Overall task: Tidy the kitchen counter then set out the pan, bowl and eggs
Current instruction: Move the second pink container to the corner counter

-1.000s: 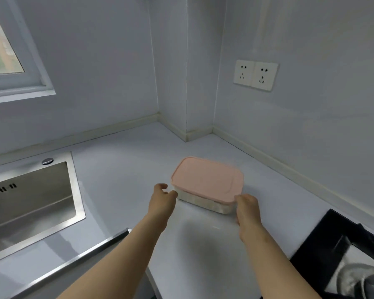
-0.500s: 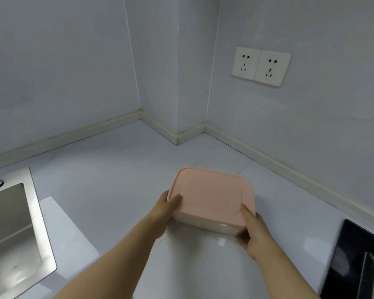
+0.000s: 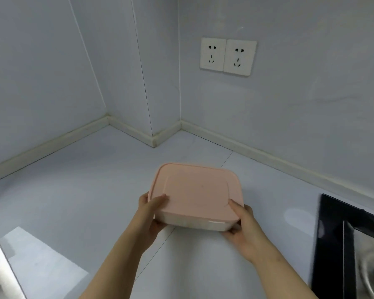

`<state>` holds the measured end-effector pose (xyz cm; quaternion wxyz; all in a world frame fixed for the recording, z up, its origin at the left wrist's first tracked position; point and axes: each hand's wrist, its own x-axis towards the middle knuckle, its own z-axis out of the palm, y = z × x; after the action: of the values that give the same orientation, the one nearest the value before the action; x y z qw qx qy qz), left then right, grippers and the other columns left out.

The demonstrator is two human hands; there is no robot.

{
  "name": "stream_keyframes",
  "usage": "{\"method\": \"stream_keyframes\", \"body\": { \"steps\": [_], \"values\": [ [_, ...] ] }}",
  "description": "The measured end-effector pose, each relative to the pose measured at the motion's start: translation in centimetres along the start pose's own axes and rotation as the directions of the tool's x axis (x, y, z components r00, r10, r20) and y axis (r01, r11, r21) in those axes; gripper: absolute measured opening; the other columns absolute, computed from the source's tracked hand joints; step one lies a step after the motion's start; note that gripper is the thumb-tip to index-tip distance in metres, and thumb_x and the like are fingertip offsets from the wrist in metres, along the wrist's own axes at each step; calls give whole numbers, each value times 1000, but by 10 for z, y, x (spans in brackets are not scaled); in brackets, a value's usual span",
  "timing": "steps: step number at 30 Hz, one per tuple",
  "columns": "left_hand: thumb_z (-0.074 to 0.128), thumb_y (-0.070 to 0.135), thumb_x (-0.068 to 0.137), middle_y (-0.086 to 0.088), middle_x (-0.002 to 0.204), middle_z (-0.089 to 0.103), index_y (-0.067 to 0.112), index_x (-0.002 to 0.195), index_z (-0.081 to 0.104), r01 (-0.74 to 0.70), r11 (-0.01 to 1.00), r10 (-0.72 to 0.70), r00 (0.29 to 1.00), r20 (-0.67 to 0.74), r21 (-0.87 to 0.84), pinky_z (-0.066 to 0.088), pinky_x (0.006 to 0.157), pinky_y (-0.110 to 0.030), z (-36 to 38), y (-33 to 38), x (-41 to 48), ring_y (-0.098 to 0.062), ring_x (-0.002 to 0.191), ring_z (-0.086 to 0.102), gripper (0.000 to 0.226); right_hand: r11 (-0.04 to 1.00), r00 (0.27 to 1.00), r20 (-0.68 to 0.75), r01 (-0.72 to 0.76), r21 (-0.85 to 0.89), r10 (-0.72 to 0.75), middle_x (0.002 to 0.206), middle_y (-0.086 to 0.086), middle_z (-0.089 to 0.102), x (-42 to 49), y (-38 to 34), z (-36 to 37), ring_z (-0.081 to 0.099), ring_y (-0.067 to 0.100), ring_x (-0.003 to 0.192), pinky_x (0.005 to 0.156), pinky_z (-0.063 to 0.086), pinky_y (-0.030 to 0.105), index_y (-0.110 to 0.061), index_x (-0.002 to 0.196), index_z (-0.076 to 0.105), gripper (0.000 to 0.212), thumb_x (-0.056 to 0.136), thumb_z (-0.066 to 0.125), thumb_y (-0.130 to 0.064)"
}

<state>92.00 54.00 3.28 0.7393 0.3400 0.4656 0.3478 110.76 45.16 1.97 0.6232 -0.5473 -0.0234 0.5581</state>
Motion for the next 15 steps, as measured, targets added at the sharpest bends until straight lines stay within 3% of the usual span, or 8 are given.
{"method": "stream_keyframes", "body": {
  "steps": [3,6,8,11,15],
  "values": [
    [54,15,90,-7,110,48,16,123,38,-27,999,27,1000,13,19,50,92,-47,8,14,-6,-25,98,53,37,997,999,-2,38,66,-38,98,10,57,-11,-9,5,57,24,87,86,49,45,-18,100,49,10,91,53,-18],
    [53,16,89,-6,103,48,15,123,39,-32,999,33,999,-31,17,50,91,-49,28,22,-10,-25,92,52,37,992,996,-43,79,100,-75,95,9,57,-27,-22,6,56,24,84,89,49,48,-18,109,48,19,91,54,-18],
    [52,18,90,-5,98,47,16,121,39,-24,1000,25,999,-47,7,50,85,-49,43,24,-13,-27,89,51,34,986,994,-78,85,143,-75,95,9,57,-39,-28,2,57,25,84,77,51,45,-19,113,48,24,90,55,-18],
    [52,21,91,-1,96,46,18,120,38,-18,999,17,1000,26,27,49,84,-49,72,20,-23,-26,89,50,33,971,982,-147,143,191,-116,101,8,58,-62,-39,-20,58,25,86,63,50,37,-22,116,51,30,87,58,-21],
    [53,22,90,-1,99,48,18,123,39,14,998,-23,982,187,53,50,85,-51,118,9,-41,-27,93,52,36,934,941,-268,272,230,-208,113,7,60,-102,-56,-64,58,26,99,66,49,37,-22,124,51,39,86,59,-24]
  ]
}}
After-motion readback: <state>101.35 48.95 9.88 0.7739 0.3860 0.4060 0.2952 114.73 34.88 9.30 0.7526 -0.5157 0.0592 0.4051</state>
